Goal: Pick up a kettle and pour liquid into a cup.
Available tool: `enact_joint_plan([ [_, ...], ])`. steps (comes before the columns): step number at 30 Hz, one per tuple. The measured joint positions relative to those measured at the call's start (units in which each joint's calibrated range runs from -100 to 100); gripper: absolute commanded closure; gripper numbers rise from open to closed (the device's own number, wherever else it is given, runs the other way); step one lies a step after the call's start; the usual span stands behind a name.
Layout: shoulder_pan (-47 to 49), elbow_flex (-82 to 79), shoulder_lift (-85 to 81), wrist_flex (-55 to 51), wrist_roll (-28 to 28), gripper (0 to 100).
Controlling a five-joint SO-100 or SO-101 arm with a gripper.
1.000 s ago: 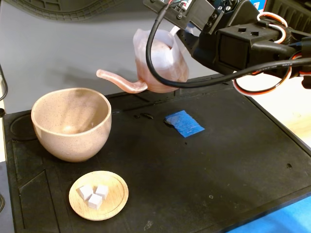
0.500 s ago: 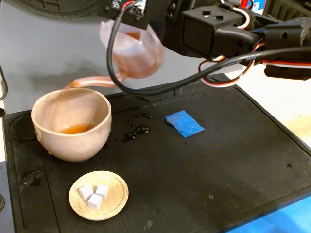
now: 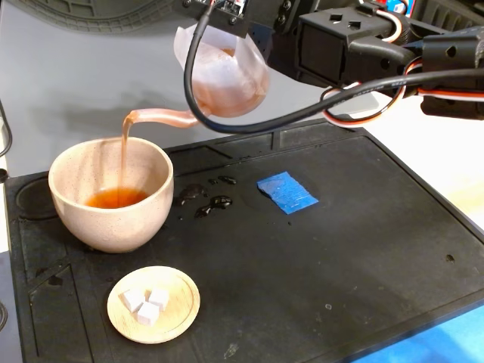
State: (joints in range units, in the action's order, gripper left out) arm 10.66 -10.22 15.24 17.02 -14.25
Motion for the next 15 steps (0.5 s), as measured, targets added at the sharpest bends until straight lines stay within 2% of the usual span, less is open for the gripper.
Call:
enact_joint_plan([
  [15, 0.08, -0.1, 0.0, 0.0, 1.83, 99],
])
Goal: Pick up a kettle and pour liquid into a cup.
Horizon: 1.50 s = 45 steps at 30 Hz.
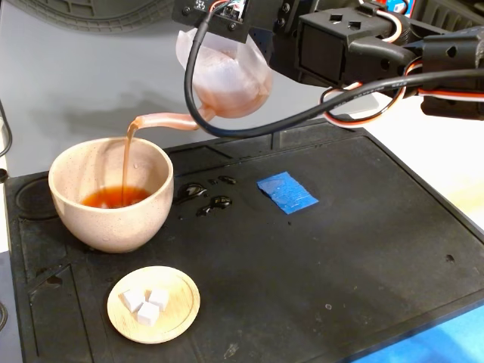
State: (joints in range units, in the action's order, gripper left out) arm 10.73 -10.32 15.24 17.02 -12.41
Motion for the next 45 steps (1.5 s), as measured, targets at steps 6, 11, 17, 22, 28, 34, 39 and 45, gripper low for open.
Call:
enact_joint_plan([
  [6, 0.0, 0.0, 0.0, 0.0, 0.0, 99],
  [11, 0.0, -0.1, 0.0, 0.0, -10.53, 99],
  [17, -3.1, -11.49, -0.26, 0.09, -16.03, 99],
  [22, -4.01, -17.23, -0.09, 0.09, -17.18, 99],
  [28, -6.65, -21.81, -0.17, 3.5, -17.02, 99],
  [34, -8.09, -23.17, 7.02, 9.8, -14.98, 99],
  [39, -8.31, -23.17, 11.22, 15.23, -15.3, 99],
  [45, -8.62, -23.17, 11.22, 15.23, -15.3, 99],
])
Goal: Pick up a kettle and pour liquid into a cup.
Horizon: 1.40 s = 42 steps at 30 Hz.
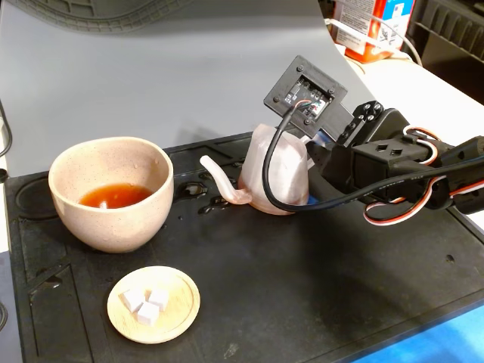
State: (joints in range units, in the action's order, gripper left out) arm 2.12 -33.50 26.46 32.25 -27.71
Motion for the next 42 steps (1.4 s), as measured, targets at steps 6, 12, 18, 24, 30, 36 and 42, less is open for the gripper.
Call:
enact_joint_plan([
  [6, 0.0, -0.1, 0.17, 1.84, 0.31, 99],
  [12, 0.0, -0.1, 0.17, 2.98, 0.42, 99],
  [18, 0.0, -0.1, -0.17, 2.98, 2.88, 99],
  [24, 0.0, -0.1, -0.17, 2.98, 3.25, 99],
  [30, 0.0, -0.1, -0.17, 2.98, 3.3, 90],
  [36, 0.0, -0.19, -0.17, 2.98, 3.67, 76],
  [42, 0.15, -0.19, -0.17, 2.98, 3.67, 75],
])
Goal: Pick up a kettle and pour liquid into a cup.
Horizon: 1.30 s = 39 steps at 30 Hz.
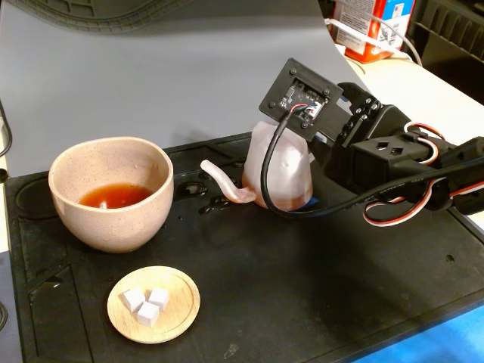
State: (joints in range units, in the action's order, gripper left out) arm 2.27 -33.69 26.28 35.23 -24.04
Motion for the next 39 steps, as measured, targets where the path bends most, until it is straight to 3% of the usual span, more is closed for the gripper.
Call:
enact_joint_plan([
  [28, 2.42, -8.67, -2.14, 0.18, -0.37, 75],
  [39, 0.91, -25.71, -18.32, 0.26, -2.04, 75],
])
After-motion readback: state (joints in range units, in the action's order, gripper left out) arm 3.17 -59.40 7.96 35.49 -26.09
